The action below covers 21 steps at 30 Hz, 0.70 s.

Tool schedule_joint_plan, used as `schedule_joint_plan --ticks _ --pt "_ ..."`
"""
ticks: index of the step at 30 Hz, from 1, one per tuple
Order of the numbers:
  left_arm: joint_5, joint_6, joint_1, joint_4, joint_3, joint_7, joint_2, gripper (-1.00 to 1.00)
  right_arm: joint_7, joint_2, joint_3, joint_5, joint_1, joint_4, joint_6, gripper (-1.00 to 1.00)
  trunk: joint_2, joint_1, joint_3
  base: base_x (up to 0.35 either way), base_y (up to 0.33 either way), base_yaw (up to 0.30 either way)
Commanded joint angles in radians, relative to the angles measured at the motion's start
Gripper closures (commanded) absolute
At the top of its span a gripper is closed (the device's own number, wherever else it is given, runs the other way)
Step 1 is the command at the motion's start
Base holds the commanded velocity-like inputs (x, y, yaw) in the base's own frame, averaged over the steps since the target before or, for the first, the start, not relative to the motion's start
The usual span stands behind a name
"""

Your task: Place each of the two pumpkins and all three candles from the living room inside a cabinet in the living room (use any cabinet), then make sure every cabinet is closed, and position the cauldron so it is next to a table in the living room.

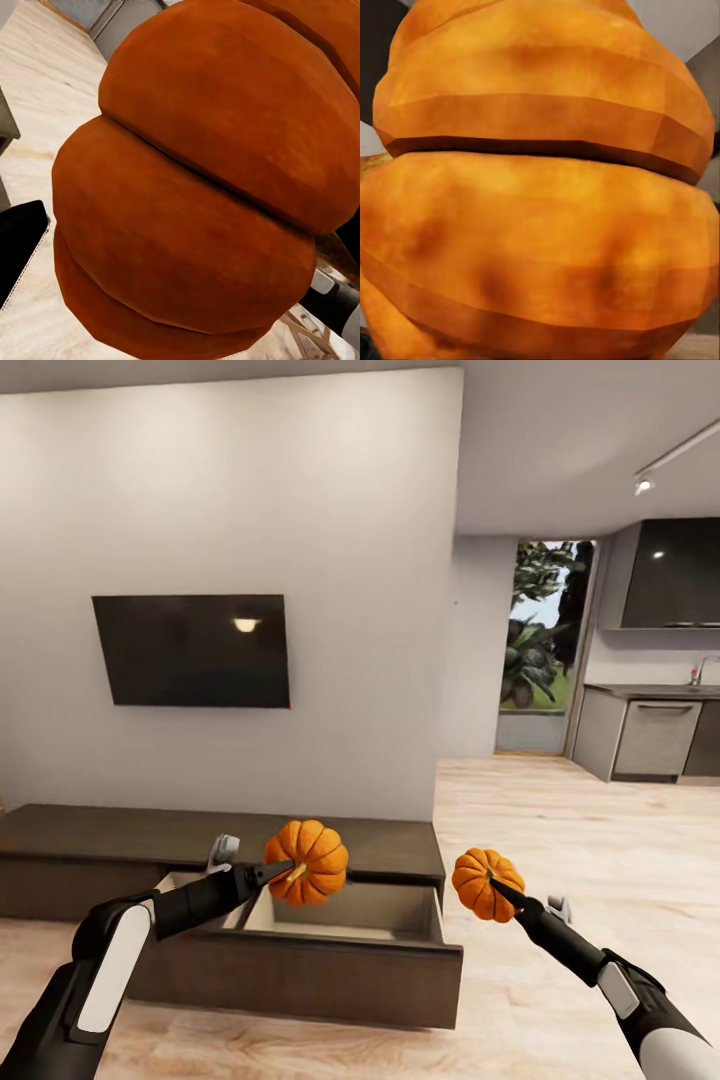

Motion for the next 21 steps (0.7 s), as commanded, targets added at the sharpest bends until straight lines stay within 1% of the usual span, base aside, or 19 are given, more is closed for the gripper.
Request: schedule_joint_plan --ticks 1,4,5,8,11,13,14,16,19,21 --pt "0.011 0.008 -0.001 -0.001 0.001 -0.005 0.000 1.00 -0.003 0.000 -0.003 -0.005 -0.001 0.000 0.012 1.00 -0.001 0.000 -0.001 0.326 0.046 0.000" --pt "0.010 0.008 -0.001 -0.001 0.001 -0.005 0.001 1.00 -0.081 0.001 0.006 -0.001 -0.004 -0.004 0.021 1.00 -0.001 0.000 -0.001 0.331 0.021 0.000" --pt "0.010 0.008 -0.001 -0.001 0.001 -0.004 0.001 1.00 -0.117 0.001 0.012 0.000 -0.005 -0.006 0.033 1.00 -0.001 0.000 -0.001 0.333 0.010 0.000" --pt "0.010 0.007 -0.001 0.000 0.001 -0.002 0.001 1.00 -0.169 -0.004 0.029 0.002 -0.008 -0.012 0.054 1.00 -0.001 0.000 -0.001 0.278 0.005 0.000" --pt "0.010 0.007 -0.001 -0.001 0.000 0.002 0.002 1.00 -0.184 -0.009 0.041 0.003 -0.010 -0.017 0.061 1.00 -0.001 0.000 -0.001 0.117 0.002 0.000" --pt "0.011 0.006 -0.001 -0.001 0.001 0.014 0.002 1.00 -0.189 -0.009 0.047 0.003 -0.011 -0.026 0.064 1.00 -0.001 0.000 -0.001 0.048 0.001 0.000" --pt "0.011 0.006 -0.001 -0.002 0.001 0.028 0.002 1.00 -0.192 -0.008 0.056 0.003 -0.011 -0.031 0.065 1.00 -0.001 0.000 -0.001 0.027 0.000 0.000" --pt "0.011 0.007 -0.001 -0.003 0.002 0.050 0.002 1.00 -0.194 -0.008 0.079 0.003 -0.012 -0.036 0.066 1.00 0.013 -0.007 0.005 0.014 0.000 0.000" --pt "0.012 0.008 -0.001 -0.004 0.003 0.062 0.002 1.00 -0.196 -0.009 0.093 0.003 -0.012 -0.038 0.067 1.00 0.034 -0.019 0.015 0.006 0.000 0.000" --pt "0.012 0.007 0.000 -0.004 0.003 0.068 0.002 1.00 -0.197 -0.009 0.109 0.003 -0.013 -0.039 0.067 1.00 0.048 -0.026 0.021 0.002 0.000 0.000"
